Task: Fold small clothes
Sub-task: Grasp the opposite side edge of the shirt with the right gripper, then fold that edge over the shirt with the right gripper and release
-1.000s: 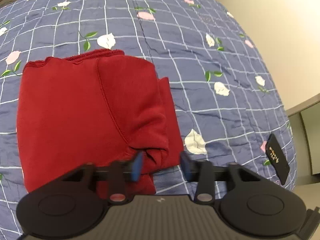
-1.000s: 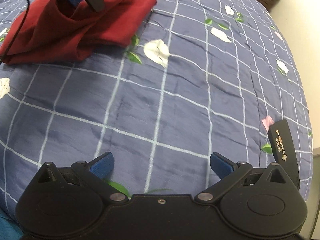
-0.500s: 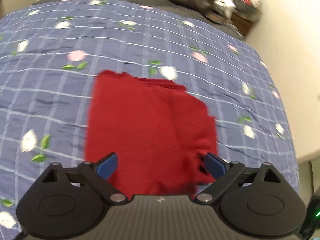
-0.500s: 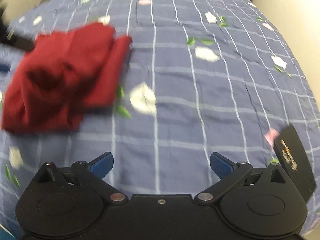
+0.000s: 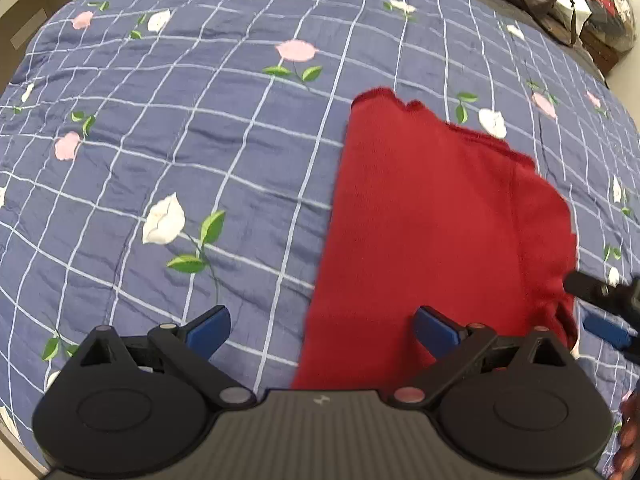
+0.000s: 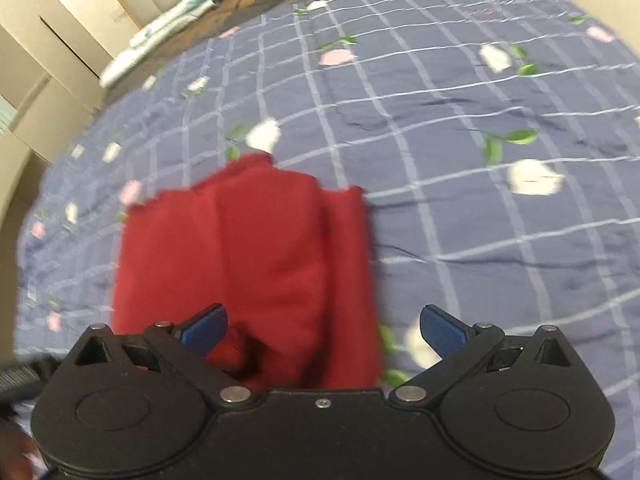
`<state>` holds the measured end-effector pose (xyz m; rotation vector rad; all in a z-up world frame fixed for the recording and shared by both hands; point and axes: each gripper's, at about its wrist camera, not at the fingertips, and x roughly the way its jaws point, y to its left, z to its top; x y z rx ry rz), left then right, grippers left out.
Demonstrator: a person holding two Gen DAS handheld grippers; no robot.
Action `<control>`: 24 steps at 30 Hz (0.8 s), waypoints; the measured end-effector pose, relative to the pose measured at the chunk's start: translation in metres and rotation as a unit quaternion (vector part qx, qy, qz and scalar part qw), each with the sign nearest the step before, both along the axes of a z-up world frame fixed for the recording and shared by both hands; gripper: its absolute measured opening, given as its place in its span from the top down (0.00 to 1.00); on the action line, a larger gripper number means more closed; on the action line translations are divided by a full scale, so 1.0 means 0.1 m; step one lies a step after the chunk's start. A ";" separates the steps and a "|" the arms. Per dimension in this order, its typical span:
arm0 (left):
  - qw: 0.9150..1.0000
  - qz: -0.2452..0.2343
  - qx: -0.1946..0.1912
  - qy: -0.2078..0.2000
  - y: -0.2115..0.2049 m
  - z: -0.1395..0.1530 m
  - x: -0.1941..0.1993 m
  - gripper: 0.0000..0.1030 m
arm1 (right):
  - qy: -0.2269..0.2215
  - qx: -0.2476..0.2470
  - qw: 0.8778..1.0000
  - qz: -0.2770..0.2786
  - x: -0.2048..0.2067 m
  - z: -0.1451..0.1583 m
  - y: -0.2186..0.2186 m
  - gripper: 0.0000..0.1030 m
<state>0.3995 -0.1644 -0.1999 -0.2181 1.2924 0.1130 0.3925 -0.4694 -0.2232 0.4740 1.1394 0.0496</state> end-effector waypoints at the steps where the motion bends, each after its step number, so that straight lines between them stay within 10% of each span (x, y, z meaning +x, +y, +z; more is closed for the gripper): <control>1: 1.000 -0.002 0.001 0.001 -0.01 -0.01 -0.01 0.03 | 0.004 0.007 1.000 -0.002 0.04 -0.02 0.01 0.08; 9: 1.000 -0.011 0.001 0.006 -0.10 -0.04 -0.06 0.02 | 0.041 0.004 0.999 -0.020 0.15 -0.15 0.05 0.41; 14: 1.000 -0.017 0.001 0.008 -0.11 -0.04 -0.06 0.02 | 0.037 -0.021 0.999 0.012 0.09 -0.16 0.10 0.83; 24: 0.999 -0.032 -0.003 0.000 -0.10 -0.01 -0.07 0.02 | -0.003 -0.061 0.997 0.054 -0.11 0.02 0.05 0.95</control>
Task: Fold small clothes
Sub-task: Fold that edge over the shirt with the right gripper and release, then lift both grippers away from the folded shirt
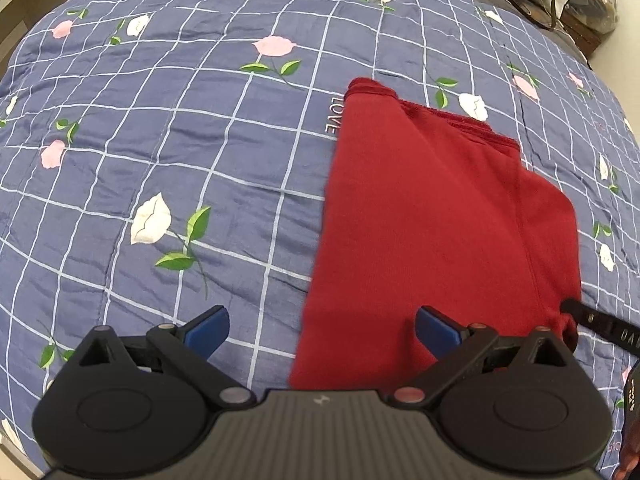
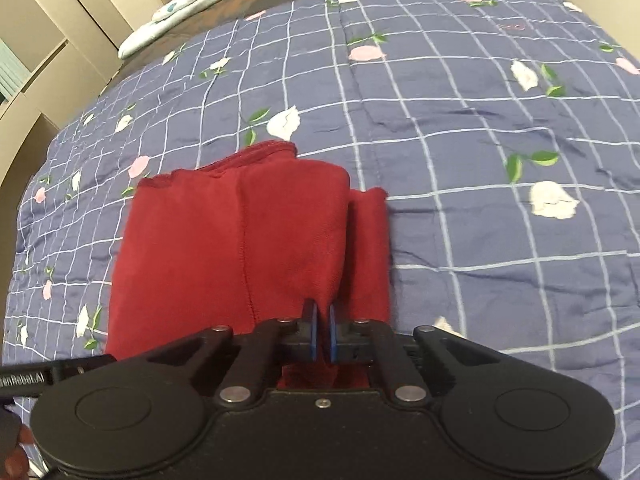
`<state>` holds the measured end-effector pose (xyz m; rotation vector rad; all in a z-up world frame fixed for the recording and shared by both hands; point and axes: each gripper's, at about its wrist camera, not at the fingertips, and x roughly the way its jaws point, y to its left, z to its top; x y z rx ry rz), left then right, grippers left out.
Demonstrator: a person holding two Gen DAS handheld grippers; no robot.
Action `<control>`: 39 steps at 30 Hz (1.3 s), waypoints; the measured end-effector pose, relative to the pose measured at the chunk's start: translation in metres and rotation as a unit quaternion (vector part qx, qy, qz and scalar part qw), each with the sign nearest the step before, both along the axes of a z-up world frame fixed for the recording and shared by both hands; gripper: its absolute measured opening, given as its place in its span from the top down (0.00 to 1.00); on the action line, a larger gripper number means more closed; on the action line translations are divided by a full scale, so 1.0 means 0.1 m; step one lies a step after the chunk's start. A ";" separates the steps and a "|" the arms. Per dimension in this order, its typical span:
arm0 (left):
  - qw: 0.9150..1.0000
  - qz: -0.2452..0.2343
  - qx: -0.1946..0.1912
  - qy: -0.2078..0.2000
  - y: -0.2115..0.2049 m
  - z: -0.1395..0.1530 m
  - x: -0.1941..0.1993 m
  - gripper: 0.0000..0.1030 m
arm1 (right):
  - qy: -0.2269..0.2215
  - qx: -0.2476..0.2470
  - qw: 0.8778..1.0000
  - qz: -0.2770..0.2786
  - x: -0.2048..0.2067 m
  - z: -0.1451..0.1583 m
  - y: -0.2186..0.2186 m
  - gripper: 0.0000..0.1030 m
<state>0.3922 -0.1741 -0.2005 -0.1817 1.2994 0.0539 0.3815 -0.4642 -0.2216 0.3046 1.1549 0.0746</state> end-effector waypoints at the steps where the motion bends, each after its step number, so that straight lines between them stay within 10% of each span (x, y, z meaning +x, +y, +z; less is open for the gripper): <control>1: 1.000 -0.002 0.002 0.004 0.00 -0.02 0.00 0.02 | 0.004 -0.002 1.000 -0.001 -0.03 -0.02 -0.03 0.95; 12: 1.000 -0.006 0.012 0.022 -0.05 -0.01 -0.10 0.02 | 0.017 -0.014 1.000 -0.008 -0.12 -0.13 -0.10 0.95; 28: 1.000 -0.005 0.016 0.024 0.07 0.53 -0.53 0.01 | 0.011 -0.001 1.000 -0.019 -0.41 0.13 -0.12 0.07; 39: 0.998 -0.060 0.005 -0.011 0.23 0.89 -0.92 0.01 | -0.018 -0.015 0.999 -0.045 -1.17 0.56 0.11 0.01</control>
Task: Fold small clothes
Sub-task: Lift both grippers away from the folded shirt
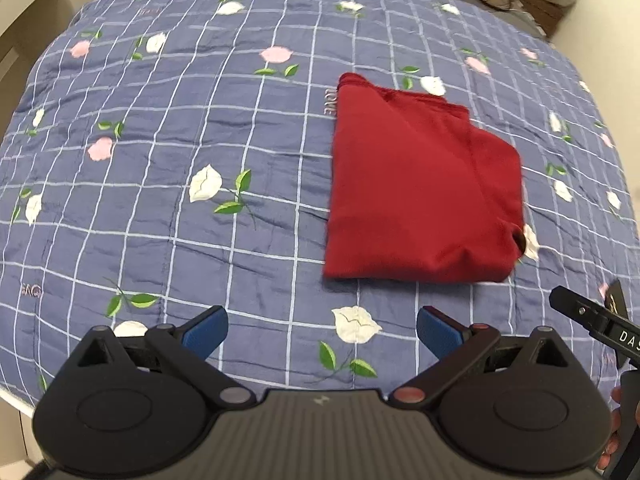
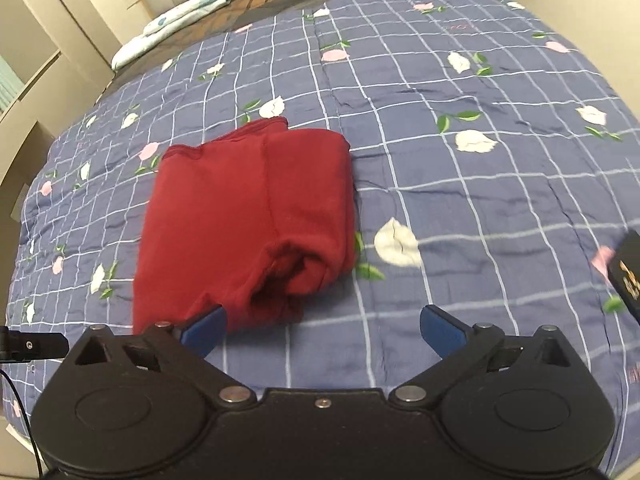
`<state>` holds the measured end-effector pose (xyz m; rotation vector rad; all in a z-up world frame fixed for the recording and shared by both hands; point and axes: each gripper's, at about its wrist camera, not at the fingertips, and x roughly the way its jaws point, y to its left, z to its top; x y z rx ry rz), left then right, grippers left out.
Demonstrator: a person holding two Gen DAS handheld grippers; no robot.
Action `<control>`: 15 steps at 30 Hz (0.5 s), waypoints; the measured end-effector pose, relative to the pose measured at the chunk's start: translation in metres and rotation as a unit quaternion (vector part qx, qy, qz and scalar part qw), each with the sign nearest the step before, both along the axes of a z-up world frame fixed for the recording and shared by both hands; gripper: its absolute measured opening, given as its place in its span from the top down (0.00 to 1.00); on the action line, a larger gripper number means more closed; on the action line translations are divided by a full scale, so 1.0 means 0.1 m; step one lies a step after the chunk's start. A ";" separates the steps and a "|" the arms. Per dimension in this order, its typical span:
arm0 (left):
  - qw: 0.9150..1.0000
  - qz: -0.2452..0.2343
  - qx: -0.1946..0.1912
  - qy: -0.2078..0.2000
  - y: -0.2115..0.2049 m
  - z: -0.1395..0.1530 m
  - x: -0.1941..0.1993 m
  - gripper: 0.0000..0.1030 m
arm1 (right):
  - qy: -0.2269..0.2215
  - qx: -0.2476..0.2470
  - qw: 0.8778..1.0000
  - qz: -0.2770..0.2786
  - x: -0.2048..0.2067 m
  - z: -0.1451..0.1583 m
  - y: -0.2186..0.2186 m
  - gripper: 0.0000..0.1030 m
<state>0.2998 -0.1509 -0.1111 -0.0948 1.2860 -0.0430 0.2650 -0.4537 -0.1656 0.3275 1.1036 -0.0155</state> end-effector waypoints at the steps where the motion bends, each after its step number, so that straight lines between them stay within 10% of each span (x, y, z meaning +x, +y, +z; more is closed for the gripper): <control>1: 1.000 -0.005 -0.001 -0.004 0.02 0.03 -0.04 0.01 | -0.004 0.001 1.000 -0.005 -0.06 0.04 0.03 0.01; 15: 0.998 -0.060 0.000 -0.025 0.39 0.22 -0.67 0.01 | -0.038 -0.017 0.999 -0.015 -0.88 0.46 0.62 0.01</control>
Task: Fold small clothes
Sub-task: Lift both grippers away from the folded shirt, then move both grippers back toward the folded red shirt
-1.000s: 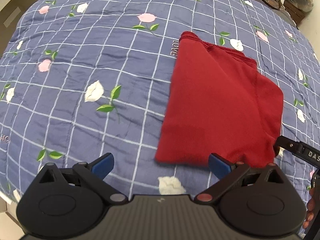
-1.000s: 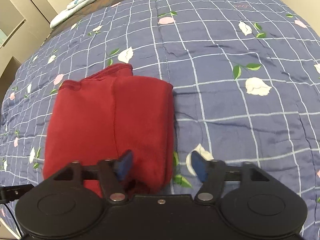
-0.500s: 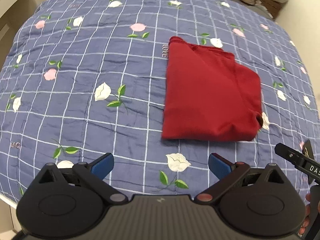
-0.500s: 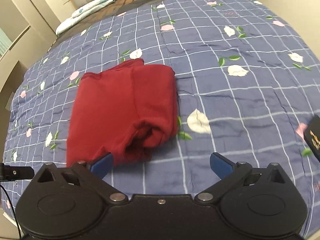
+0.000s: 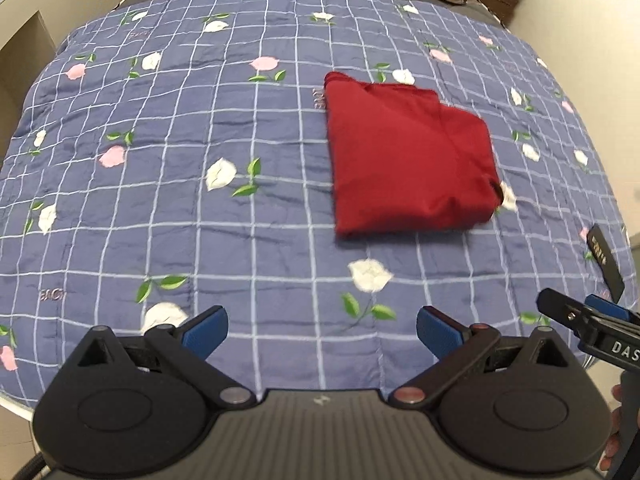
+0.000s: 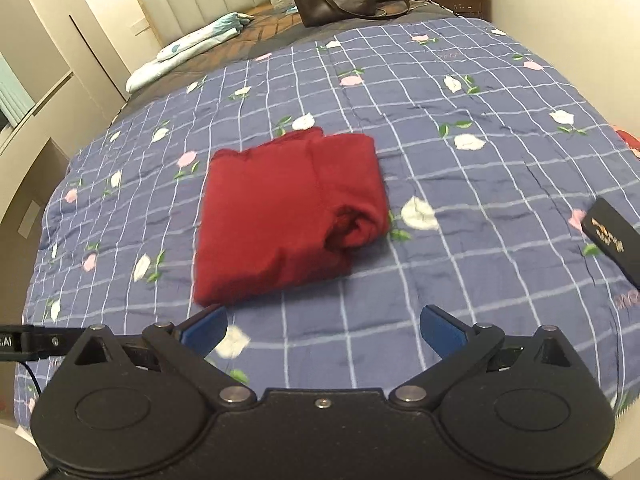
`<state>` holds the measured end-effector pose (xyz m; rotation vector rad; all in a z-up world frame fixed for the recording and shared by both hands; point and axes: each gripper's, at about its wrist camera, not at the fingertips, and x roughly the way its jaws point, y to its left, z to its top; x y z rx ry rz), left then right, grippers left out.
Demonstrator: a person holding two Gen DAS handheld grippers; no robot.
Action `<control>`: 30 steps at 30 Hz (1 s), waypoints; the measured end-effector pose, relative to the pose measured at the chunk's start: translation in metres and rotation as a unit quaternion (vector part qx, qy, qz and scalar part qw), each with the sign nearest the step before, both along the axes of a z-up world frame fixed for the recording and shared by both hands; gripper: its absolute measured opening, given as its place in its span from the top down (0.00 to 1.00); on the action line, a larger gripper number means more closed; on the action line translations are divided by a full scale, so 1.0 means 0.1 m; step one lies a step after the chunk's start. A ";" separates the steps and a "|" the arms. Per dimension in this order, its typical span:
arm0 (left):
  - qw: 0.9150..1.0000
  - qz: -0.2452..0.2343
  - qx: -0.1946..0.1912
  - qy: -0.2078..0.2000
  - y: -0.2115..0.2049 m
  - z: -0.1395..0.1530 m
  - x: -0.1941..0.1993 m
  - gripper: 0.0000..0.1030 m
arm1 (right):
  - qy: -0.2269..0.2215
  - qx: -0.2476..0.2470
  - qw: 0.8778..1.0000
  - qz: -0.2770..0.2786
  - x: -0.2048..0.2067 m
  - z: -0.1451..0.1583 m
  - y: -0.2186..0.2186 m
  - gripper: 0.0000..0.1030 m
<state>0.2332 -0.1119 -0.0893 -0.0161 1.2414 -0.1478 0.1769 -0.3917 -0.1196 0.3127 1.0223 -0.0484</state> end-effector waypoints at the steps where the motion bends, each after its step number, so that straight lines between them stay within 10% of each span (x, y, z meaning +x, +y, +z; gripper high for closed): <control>1: 1.000 0.000 0.002 0.002 0.04 -0.01 -0.04 0.01 | 0.002 -0.003 1.000 0.000 -0.06 0.00 0.04 0.01; 17: 0.998 0.038 -0.002 0.054 0.31 -0.32 -0.02 0.01 | 0.034 -0.014 0.999 -0.007 -0.29 -0.05 0.10 0.01; 30: 0.992 0.083 -0.005 0.098 -0.03 -0.63 0.67 0.00 | 0.101 0.021 0.995 -0.002 0.35 -0.54 -0.34 0.01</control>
